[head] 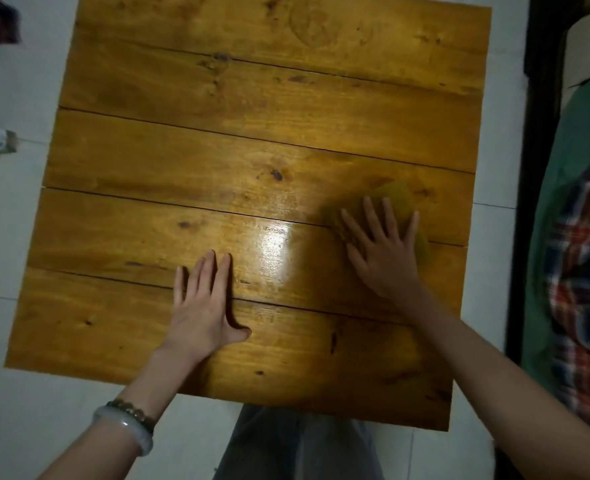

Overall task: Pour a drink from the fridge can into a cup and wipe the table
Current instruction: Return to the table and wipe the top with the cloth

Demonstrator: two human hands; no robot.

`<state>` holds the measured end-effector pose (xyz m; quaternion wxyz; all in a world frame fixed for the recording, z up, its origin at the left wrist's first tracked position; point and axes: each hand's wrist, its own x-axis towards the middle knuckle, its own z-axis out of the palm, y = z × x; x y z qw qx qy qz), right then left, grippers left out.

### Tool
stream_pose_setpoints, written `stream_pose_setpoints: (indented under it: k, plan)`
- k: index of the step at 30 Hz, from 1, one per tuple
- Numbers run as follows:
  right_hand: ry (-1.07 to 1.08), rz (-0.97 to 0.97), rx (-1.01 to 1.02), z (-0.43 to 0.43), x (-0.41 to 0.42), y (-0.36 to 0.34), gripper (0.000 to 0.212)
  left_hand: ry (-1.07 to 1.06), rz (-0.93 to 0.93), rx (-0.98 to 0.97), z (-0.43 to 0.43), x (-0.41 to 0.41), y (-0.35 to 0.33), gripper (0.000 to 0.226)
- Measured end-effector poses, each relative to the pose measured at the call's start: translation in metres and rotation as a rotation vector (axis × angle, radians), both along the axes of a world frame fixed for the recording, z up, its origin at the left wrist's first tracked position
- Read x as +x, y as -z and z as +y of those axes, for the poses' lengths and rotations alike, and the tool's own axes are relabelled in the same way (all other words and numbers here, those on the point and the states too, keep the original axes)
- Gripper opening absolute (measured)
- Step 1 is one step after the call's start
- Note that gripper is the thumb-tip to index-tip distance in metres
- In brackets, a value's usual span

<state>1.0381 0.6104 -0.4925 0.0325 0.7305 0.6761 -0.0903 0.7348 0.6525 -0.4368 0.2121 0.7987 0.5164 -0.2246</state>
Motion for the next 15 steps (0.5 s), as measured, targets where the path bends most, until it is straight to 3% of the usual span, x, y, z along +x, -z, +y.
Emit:
stream_pose_setpoints:
  k: [4, 9, 12, 15]
  plan:
    - [0.086, 0.004, 0.008, 0.058, -0.034, 0.003, 0.057, 0.018, 0.005, 0.001, 0.001, -0.001, 0.001, 0.140]
    - [-0.249, 0.050, 0.037, 0.025, -0.095, 0.003, 0.059, 0.039, 0.011, 0.016, 0.001, -0.003, 0.000, 0.137]
    - [-0.375, 0.057, 0.044, -0.026, -0.072, 0.002, 0.061, 0.055, 0.019, 0.007, 0.001, -0.006, 0.001, 0.135]
    - [-0.237, 0.004, 0.052, -0.039, -0.017, 0.000, 0.062, 0.042, 0.016, -0.006, 0.001, -0.007, 0.002, 0.135]
